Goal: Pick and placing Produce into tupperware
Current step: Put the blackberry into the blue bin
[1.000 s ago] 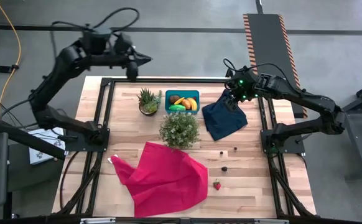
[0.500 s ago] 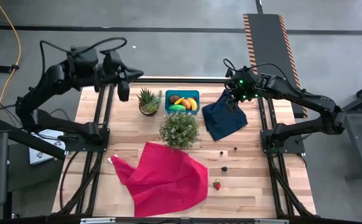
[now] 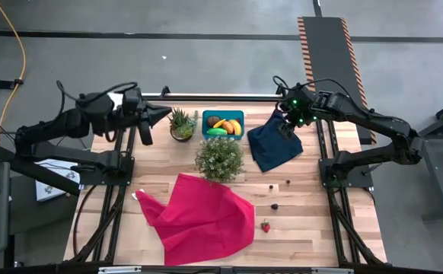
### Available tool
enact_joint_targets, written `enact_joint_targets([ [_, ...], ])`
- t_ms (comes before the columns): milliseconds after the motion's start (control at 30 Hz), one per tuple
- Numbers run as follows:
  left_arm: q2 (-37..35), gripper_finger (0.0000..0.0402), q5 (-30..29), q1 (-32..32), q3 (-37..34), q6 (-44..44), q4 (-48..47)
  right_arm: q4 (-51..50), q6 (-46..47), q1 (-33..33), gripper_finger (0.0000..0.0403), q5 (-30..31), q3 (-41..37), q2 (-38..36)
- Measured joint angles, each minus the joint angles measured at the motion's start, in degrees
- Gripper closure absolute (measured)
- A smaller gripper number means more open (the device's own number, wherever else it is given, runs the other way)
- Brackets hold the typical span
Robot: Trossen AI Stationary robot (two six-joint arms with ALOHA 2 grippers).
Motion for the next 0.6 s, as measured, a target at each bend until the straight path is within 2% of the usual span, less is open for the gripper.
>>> enact_joint_targets([
  [267,-6.62,0.0401,-3.54,-4.28,-13.07,-2.69,12.29,-0.13,1.0,0.0,0.0171,-0.85,0.01,0.0],
  [600,-17.26,0.0401,-4.86,-4.52,-25.84,-6.06,21.35,-1.45,1.06,0.0,0.0171,-0.87,0.01,0.0],
])
